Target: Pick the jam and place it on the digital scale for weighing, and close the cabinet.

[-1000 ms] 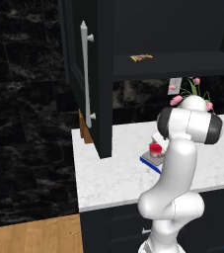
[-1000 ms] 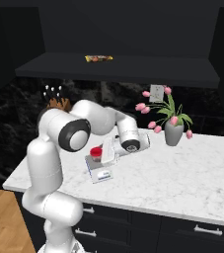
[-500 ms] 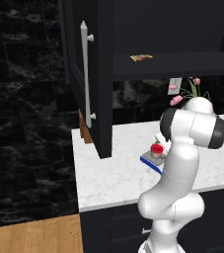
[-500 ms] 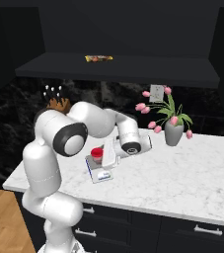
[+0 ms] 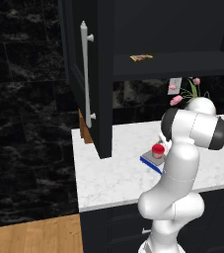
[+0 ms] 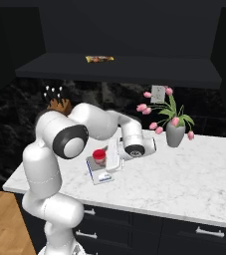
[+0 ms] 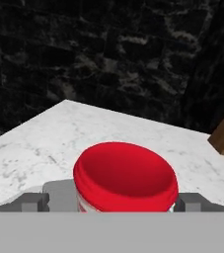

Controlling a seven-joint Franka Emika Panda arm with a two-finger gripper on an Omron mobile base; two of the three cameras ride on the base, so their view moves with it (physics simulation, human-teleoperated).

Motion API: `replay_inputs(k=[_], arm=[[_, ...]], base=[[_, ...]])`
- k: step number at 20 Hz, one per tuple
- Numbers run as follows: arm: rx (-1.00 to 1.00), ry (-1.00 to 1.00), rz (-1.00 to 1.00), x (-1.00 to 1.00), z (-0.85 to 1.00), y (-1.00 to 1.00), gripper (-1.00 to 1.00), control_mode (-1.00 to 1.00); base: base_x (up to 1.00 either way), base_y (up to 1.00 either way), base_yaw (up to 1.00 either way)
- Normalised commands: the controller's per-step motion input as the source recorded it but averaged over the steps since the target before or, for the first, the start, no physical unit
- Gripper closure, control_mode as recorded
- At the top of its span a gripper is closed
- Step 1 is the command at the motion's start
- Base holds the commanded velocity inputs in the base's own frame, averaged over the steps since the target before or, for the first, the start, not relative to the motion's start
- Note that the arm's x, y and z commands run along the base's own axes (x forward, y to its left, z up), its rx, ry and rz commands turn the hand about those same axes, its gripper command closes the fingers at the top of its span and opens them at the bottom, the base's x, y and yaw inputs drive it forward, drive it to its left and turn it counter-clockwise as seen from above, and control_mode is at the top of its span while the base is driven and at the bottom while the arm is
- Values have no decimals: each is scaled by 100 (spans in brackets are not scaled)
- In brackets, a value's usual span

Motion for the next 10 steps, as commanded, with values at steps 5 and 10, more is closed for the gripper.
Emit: replay_inputs(k=[5,10], arm=[[0,-10,0,0,7,-25,-100,-100],[0,-15,-4,0,18,-17,-100,-100]], base=[[0,0,0],[0,0,0]])
